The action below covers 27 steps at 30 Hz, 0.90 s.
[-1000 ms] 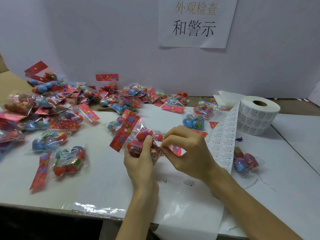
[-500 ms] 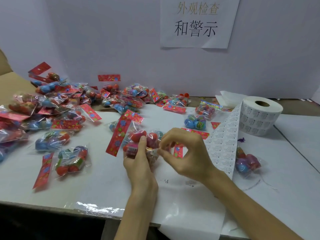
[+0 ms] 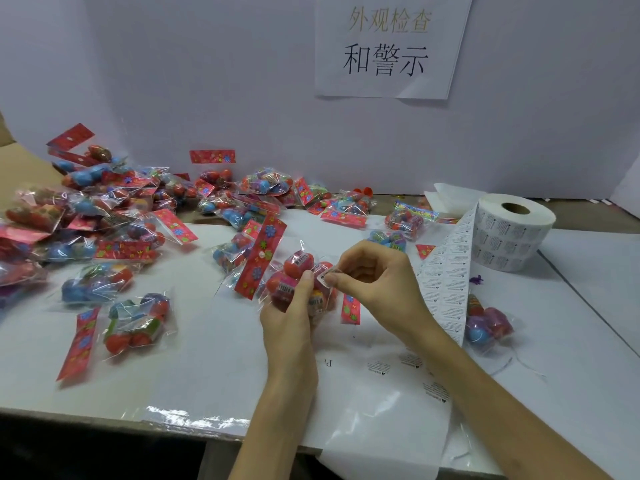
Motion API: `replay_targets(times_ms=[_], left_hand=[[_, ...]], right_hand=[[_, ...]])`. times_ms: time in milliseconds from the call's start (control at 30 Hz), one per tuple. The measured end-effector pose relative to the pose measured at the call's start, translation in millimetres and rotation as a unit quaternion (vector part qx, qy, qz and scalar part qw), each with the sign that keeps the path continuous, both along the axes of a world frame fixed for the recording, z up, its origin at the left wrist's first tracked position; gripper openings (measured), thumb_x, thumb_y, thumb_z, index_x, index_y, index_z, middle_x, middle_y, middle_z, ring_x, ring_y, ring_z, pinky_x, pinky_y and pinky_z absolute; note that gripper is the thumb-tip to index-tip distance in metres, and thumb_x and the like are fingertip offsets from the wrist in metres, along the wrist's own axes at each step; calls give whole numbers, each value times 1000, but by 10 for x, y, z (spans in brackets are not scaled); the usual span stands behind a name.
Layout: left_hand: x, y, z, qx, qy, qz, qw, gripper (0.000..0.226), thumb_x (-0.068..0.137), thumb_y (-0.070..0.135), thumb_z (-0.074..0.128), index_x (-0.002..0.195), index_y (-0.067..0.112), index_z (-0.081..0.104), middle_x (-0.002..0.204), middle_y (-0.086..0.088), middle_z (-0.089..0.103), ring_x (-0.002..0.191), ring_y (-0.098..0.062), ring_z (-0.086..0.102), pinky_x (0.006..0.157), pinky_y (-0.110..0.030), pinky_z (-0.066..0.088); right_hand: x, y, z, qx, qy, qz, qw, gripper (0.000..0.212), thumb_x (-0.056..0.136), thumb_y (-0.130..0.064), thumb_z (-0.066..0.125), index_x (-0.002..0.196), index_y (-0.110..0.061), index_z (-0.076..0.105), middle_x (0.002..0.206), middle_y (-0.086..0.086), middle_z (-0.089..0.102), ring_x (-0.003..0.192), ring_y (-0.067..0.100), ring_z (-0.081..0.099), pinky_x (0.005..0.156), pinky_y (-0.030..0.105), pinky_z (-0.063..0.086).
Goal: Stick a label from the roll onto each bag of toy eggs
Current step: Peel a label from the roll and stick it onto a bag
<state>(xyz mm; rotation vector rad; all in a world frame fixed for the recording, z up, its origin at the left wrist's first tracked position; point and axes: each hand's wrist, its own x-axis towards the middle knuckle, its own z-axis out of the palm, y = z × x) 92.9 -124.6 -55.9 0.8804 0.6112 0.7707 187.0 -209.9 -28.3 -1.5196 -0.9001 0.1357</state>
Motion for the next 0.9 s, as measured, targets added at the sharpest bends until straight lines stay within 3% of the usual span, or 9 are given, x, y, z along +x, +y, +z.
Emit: replay_targets(times_ms=[233, 400, 567, 667, 767, 900], left_hand=[[-11, 5, 4, -3, 12, -1, 1000, 38, 92, 28, 74, 129, 18, 67, 114, -3, 77, 108, -22, 72, 101, -42, 56], [-14, 13, 0, -10, 25, 0, 1000, 38, 93, 27, 73, 127, 12, 68, 114, -9, 76, 109, -27, 72, 100, -44, 56], [-29, 16, -11, -17, 35, 8, 999, 26, 93, 24, 74, 117, 12, 73, 106, -6, 79, 101, -23, 75, 92, -38, 59], [-29, 41, -15, -39, 33, 26, 998, 19, 94, 23, 73, 110, 14, 74, 102, -6, 80, 95, -21, 77, 81, -32, 58], [-42, 72, -8, -79, 5, 45, 996, 19, 96, 19, 71, 114, 14, 72, 103, -6, 80, 94, -19, 77, 76, -30, 58], [-19, 46, -29, -44, 6, 15, 999, 21, 94, 23, 72, 113, 15, 73, 101, -6, 80, 95, -23, 77, 86, -39, 60]], right_hand=[[0, 0, -13, -10, -39, 1, 999, 18, 77, -5, 86, 79, -12, 70, 74, -3, 72, 70, 14, 69, 70, 23, 57], [3, -9, -26, -4, -62, 19, 998, 19, 77, -4, 86, 79, -16, 71, 75, -2, 72, 70, 17, 70, 70, 27, 59], [10, -23, -58, -5, -77, 37, 996, 13, 76, -10, 85, 80, -12, 73, 74, 2, 72, 67, 22, 69, 56, 50, 59], [-9, -27, -61, 7, -81, 51, 995, 10, 74, -18, 83, 78, -18, 74, 73, 0, 70, 66, 20, 64, 50, 44, 55], [-18, -36, -44, 12, -83, 64, 994, 12, 74, -15, 84, 77, -21, 74, 73, 0, 70, 65, 18, 63, 50, 43, 55], [7, -13, -33, -14, -39, 54, 998, 16, 76, -11, 88, 76, -16, 73, 72, 1, 71, 64, 18, 65, 54, 38, 56]])
